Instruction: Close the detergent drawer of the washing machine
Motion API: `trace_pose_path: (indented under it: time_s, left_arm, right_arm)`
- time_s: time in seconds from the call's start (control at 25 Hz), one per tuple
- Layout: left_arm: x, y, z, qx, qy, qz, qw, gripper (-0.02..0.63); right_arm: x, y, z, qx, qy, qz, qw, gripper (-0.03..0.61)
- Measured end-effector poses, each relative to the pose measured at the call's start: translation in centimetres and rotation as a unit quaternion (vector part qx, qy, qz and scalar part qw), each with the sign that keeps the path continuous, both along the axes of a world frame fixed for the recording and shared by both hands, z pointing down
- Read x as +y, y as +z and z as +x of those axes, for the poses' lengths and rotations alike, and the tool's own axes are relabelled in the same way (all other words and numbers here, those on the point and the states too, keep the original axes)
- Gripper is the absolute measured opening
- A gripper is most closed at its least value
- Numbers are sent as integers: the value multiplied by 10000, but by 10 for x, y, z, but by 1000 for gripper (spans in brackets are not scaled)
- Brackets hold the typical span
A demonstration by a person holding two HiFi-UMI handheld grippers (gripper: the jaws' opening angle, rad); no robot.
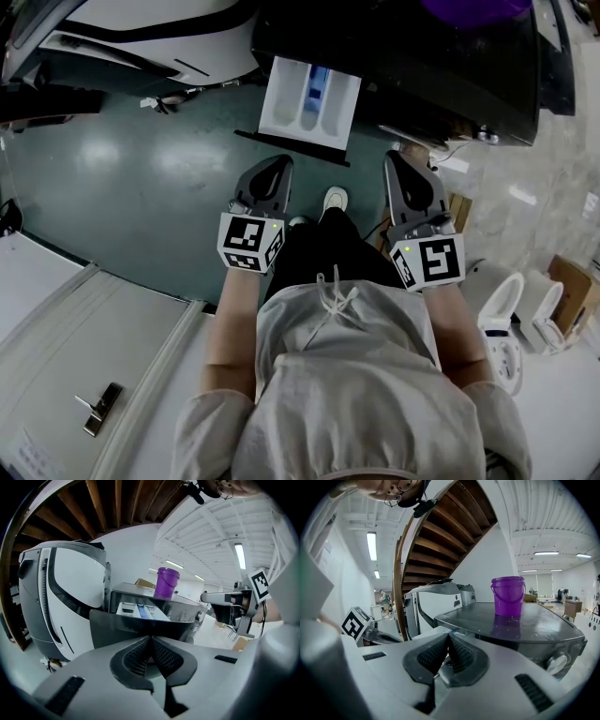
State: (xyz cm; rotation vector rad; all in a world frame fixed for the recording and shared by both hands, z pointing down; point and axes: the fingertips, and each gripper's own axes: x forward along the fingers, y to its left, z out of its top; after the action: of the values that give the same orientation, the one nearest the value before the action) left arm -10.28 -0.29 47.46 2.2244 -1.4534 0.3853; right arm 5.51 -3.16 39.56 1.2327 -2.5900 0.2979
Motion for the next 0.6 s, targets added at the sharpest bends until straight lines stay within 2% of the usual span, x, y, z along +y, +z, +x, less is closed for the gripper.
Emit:
trace_pose_path:
  time_s: [0.28,0.6]
  left_arm:
    - [-9,4,0,211,-31,-61,9998,21]
    - [-33,2,4,252,323,-47,9992,21]
  right_arm:
    - [-13,6,-6,49,-44,-99,9999,3]
    - [-30,9,-16,108,70,-150,9998,3]
